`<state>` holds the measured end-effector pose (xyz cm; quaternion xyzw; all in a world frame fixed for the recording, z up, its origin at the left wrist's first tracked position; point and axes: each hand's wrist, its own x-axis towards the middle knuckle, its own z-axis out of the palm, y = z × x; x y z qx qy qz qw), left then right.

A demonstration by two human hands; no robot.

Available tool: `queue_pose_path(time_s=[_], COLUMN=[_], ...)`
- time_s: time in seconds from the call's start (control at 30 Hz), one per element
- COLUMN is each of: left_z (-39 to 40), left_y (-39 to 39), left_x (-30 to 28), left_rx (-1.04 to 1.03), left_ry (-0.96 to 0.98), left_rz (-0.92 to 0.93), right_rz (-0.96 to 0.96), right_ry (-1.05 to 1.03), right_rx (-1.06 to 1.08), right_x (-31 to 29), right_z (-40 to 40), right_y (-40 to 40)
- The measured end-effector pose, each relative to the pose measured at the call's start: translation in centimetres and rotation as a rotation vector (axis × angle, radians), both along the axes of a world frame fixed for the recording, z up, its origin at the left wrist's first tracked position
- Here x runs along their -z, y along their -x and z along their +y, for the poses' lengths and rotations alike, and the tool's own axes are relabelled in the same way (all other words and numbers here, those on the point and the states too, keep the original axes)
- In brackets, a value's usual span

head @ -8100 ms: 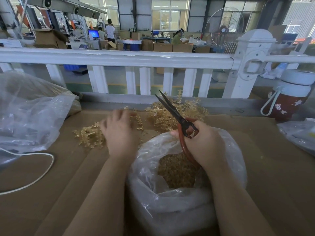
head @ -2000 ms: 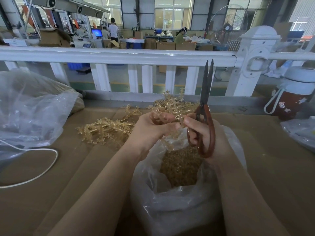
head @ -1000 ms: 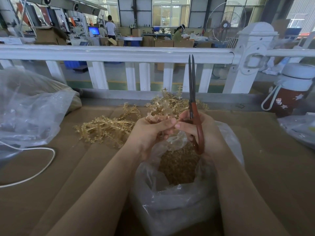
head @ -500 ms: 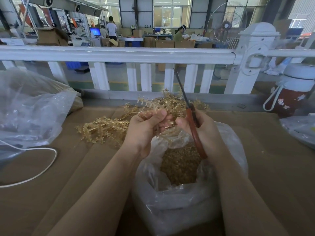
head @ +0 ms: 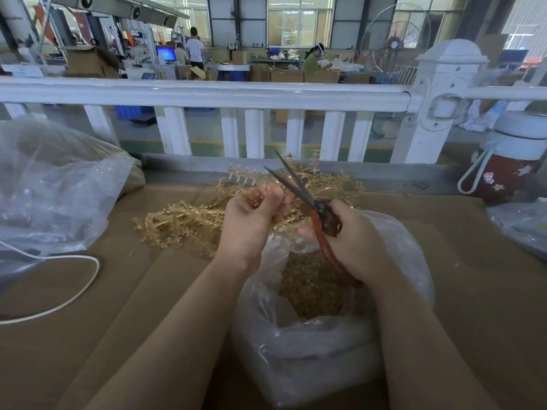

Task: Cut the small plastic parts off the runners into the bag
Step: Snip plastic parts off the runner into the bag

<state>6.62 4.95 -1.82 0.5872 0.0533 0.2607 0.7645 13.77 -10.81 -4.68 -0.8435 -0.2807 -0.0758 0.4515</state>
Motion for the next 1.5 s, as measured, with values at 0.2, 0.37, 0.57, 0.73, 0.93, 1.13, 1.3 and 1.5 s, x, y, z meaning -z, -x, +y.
queue_pose_path(time_s=[0.2, 0.37, 0.57, 0.73, 0.93, 1.13, 1.3, 1.5], left_z=[-0.18, -0.10, 0.42, 0.66, 0.35, 0.34, 0.46, 0.63], left_y=[0.02, -0.02, -0.21, -0.26, -0.10, -0.04, -0.03, -0.05], left_x=[-0.03, -0.01, 0.27, 0.31, -0.13, -0.29, -0.39, -0.30], left_rx=[-0.047, -0.046, -0.043, -0.042, -0.004, 0.002, 0.000, -0.045], left_ry=[-0.101, -0.147, -0.218, -0.242, -0.137, -0.075, -0.067, -0.083], left_rz=[-0.017, -0.034, -0.030, -0.037, -0.037, -0.022, -0.019, -0.011], right_rz=[-0.085, -0.138, -0.177, -0.185, -0.219, -0.237, -0.236, -0.248], right_ry=[0.094, 0.115, 0.150, 0.167, 0.174, 0.174, 0.178, 0.148], right_rx=[0.015, 0.059, 0.101, 0.113, 0.131, 0.135, 0.142, 0.158], right_x=[0.03, -0.01, 0.15, 0.02, -0.28, -0.43, -0.51, -0.52], right_z=[-0.04, -0.15, -0.29, -0.30, -0.44, -0.40, -0.26, -0.24], right_y=[-0.01, 0.04, -0.13, -0.08, 0.30, 0.51, 0.62, 0.75])
